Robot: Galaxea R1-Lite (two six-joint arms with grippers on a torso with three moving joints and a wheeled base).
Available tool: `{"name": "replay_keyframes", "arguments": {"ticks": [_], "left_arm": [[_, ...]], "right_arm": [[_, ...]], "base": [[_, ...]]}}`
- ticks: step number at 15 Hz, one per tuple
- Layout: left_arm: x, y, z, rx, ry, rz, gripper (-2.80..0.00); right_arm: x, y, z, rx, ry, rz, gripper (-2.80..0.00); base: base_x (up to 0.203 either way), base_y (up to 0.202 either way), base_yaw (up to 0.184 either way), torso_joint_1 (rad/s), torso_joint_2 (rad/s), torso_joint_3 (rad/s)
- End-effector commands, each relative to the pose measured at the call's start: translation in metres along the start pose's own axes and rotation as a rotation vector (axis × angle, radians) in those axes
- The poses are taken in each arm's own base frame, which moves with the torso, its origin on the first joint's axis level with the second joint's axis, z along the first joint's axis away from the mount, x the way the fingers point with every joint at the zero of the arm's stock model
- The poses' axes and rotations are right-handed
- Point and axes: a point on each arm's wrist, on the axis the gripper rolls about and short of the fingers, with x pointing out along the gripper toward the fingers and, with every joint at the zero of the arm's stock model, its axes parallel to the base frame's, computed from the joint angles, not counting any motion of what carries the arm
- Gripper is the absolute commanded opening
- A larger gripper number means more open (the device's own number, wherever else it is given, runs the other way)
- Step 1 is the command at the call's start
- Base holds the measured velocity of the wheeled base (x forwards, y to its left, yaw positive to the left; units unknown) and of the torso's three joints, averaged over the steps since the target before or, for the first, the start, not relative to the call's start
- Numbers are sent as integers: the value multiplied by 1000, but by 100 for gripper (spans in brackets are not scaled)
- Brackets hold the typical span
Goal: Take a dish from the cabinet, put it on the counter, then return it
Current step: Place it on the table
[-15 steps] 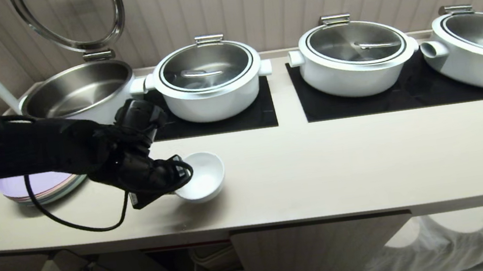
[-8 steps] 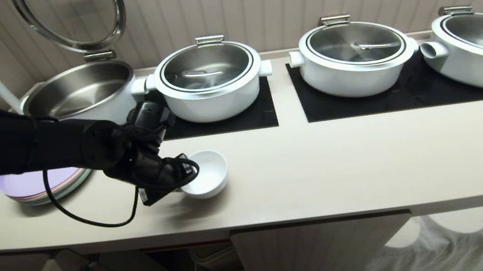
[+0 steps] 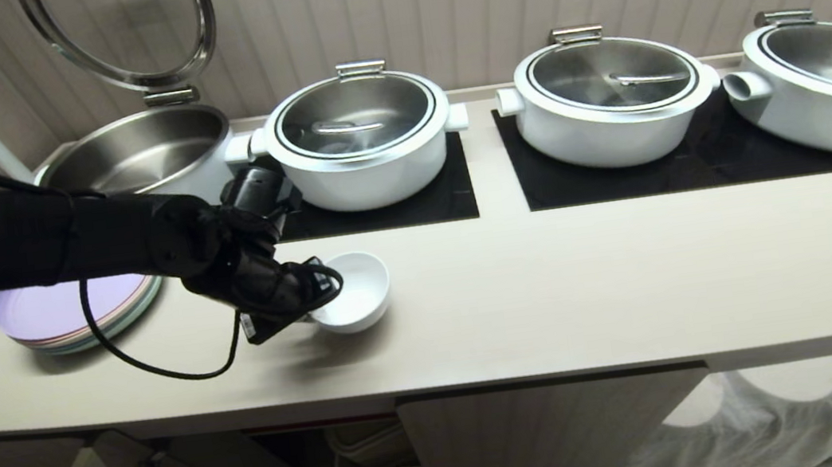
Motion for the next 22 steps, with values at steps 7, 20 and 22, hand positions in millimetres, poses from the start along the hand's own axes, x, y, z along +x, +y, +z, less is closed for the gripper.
{"name": "replay_keyframes", "arguments": {"ticks": [7,20,22], "left_arm": [[-7,-4,0,64,33,24,-280],[-6,-9,3,65,-15,2,0],[-6,-9,3,65,-17,2,0]], "right_arm": [[0,0,0,1,0,0,-280],[0,0,0,1,0,0,-280],[0,0,0,1,0,0,-280]], "base": [[0,0,0,0,0,0],[0,0,0,0,0,0],[0,0,0,0,0,0]]}}
